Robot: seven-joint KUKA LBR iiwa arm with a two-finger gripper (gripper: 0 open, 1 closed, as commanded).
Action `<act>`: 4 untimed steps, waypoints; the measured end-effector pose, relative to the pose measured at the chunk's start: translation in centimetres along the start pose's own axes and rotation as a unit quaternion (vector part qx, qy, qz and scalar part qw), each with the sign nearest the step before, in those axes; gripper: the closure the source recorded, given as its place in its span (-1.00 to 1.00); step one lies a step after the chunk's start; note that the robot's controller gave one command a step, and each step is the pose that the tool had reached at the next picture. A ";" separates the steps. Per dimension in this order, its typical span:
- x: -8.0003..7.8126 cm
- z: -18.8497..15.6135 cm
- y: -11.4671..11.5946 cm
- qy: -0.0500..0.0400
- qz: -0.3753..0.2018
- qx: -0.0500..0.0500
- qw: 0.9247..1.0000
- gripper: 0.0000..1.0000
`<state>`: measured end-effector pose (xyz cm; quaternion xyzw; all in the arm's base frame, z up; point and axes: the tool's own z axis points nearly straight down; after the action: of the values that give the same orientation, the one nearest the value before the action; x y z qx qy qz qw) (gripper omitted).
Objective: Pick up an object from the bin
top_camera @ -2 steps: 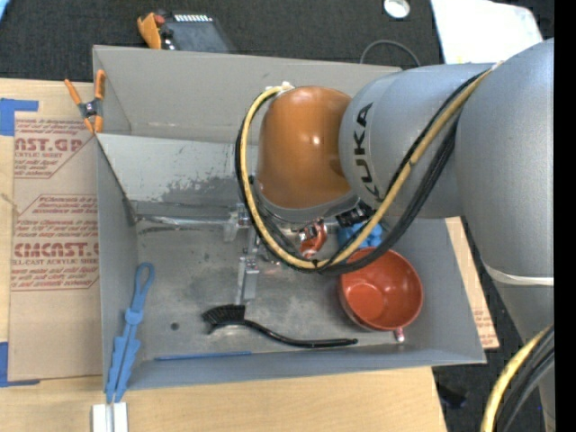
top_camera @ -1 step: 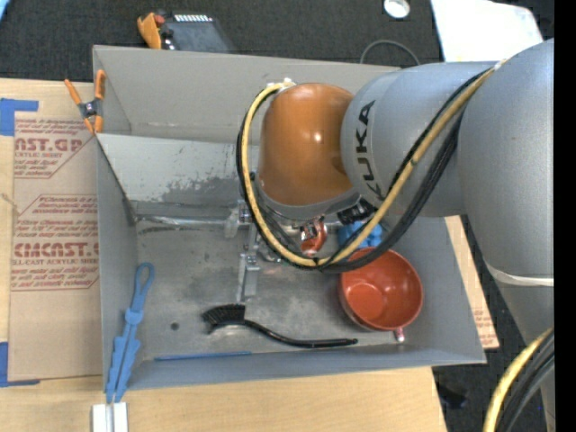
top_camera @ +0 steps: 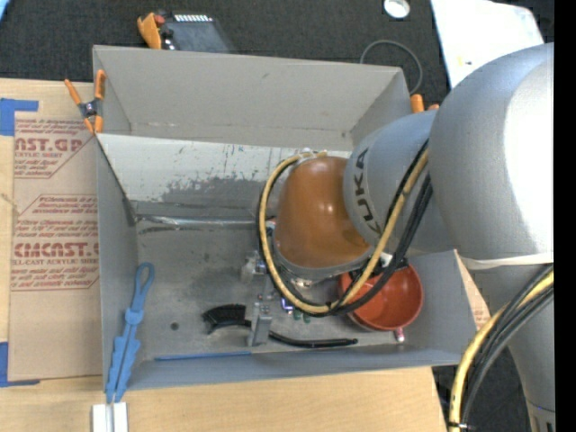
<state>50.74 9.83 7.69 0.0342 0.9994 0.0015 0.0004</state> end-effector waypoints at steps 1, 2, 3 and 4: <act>0.7 -1.4 -0.6 -0.003 -0.020 0.000 1.000 -1.00; 2.7 -2.3 -3.6 0.003 -0.016 0.002 1.000 -1.00; 2.2 0.2 -2.5 -0.003 0.052 -0.002 0.999 -1.00; 1.8 0.7 -3.4 0.002 0.177 0.001 0.984 1.00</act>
Offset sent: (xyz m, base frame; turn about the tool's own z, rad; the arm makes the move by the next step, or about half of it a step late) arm -0.0285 -0.0334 0.0231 -0.0327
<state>48.71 6.59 7.01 0.2107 0.9775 0.0010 -0.0016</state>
